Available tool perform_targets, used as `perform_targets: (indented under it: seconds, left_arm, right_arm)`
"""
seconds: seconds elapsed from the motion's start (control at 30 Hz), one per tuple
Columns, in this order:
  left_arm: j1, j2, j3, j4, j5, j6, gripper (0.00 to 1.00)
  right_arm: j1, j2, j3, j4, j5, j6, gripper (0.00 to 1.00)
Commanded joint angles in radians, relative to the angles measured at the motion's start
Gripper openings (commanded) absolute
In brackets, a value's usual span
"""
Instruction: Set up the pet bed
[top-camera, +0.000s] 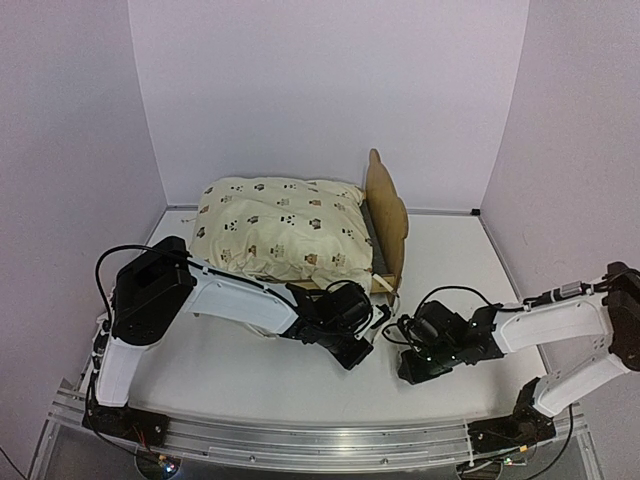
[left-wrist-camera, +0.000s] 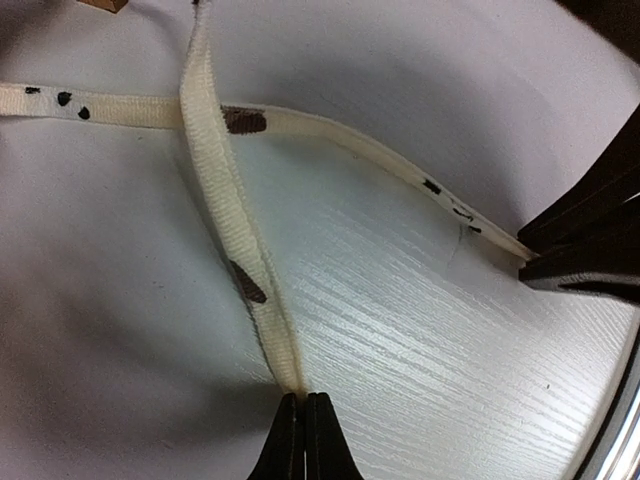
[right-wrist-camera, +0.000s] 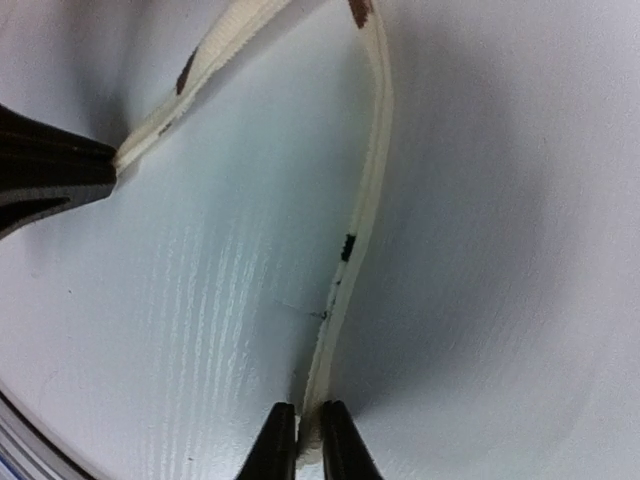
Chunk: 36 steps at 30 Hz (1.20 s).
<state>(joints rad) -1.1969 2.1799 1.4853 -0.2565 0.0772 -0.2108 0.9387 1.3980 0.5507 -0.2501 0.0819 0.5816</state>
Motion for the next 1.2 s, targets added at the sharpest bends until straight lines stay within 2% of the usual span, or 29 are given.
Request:
perform_targets:
  seconds: [0.0, 0.17, 0.4, 0.63, 1.0, 1.17]
  left_arm:
    - [-0.005, -0.02, -0.008, 0.011, 0.005, -0.01, 0.0]
    - [-0.006, -0.032, -0.019, 0.015, -0.001, -0.01, 0.0]
    - [-0.005, -0.094, -0.07, 0.028, -0.019, -0.02, 0.0]
    - [-0.005, -0.11, -0.08, 0.023, -0.032, -0.02, 0.05]
    - [-0.013, -0.225, -0.165, 0.088, -0.036, -0.022, 0.45]
    - [-0.013, -0.286, -0.208, 0.126, -0.025, -0.022, 0.54]
  right_arm:
    - [0.019, 0.04, 0.011, -0.078, 0.069, 0.011, 0.02]
    - [0.024, 0.037, 0.04, -0.078, 0.036, 0.001, 0.0]
    - [0.023, -0.074, 0.098, -0.075, 0.0, -0.028, 0.0]
    - [0.023, -0.091, 0.167, -0.075, -0.004, -0.056, 0.0]
    - [-0.008, -0.056, 0.23, -0.061, -0.024, -0.049, 0.0]
    - [-0.039, -0.025, 0.241, -0.03, -0.108, -0.026, 0.0]
